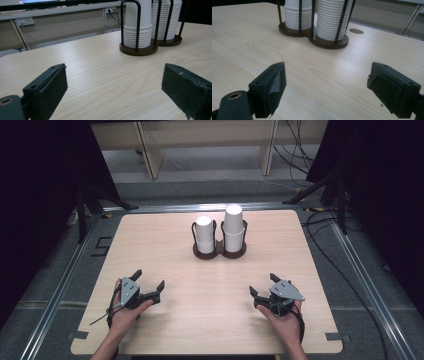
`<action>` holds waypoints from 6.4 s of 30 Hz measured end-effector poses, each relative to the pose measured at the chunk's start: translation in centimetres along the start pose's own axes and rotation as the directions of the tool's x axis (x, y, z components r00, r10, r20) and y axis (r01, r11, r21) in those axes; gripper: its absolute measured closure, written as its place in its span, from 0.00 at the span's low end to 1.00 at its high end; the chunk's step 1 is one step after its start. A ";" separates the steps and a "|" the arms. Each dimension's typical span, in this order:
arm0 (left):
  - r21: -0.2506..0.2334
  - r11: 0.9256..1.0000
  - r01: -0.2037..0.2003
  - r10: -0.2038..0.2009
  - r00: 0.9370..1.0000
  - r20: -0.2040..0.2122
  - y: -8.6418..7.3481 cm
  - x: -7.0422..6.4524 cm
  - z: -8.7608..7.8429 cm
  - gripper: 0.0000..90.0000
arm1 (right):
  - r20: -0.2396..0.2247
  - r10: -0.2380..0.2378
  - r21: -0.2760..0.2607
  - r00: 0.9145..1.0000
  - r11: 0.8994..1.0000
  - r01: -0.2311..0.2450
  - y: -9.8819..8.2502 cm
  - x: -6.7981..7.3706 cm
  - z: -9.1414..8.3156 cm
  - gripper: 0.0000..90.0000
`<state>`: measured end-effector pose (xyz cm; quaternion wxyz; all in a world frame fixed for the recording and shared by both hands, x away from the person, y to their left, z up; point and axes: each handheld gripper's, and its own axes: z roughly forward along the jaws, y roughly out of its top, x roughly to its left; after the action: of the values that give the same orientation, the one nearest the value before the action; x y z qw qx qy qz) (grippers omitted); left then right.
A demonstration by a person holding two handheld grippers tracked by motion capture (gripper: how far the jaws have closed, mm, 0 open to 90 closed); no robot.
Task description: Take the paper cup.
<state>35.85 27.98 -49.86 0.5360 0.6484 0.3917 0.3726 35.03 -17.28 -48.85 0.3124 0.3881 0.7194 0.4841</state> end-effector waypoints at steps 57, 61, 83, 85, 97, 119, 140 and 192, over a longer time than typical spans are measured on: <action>0.029 0.999 -0.042 0.038 0.990 0.136 2.4 -1.4 5.2 0.08 | -0.129 0.004 -0.073 0.992 0.997 -0.014 6.0 2.1 5.6 0.24; 0.039 0.998 -0.055 0.049 0.987 0.152 2.7 -1.8 6.5 0.10 | -0.123 0.001 -0.067 0.992 0.998 -0.010 6.5 2.3 6.2 0.24; 0.083 0.991 -0.105 0.085 0.972 0.221 4.9 -3.7 14.4 0.16 | -0.175 -0.016 -0.084 0.984 0.996 0.001 10.8 3.1 11.0 0.31; 0.085 0.991 -0.106 0.085 0.972 0.218 5.2 -3.7 15.0 0.16 | -0.190 -0.016 -0.089 0.982 0.996 -0.001 11.2 3.2 11.6 0.31; 0.100 0.988 -0.116 0.092 0.971 0.220 5.7 -4.0 17.4 0.18 | -0.162 -0.063 -0.111 0.985 0.993 0.046 13.3 3.8 13.6 0.33; 0.172 0.984 -0.040 0.002 0.976 0.219 4.4 -3.9 19.3 0.22 | -0.157 -0.042 -0.082 0.987 0.996 0.030 15.8 3.9 17.6 0.36; 0.198 0.980 -0.030 -0.013 0.977 0.212 4.0 -4.3 20.6 0.23 | -0.136 -0.051 -0.055 0.989 0.998 0.044 16.6 3.9 19.5 0.35; 0.207 0.977 -0.045 -0.001 0.976 0.218 4.0 -4.4 21.2 0.24 | -0.141 -0.006 -0.076 0.990 0.997 -0.005 16.8 4.0 20.7 0.40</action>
<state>53.59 14.93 -49.28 0.4997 0.7425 0.3611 0.2619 54.43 -0.53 -40.32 0.2755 0.3405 0.7206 0.5374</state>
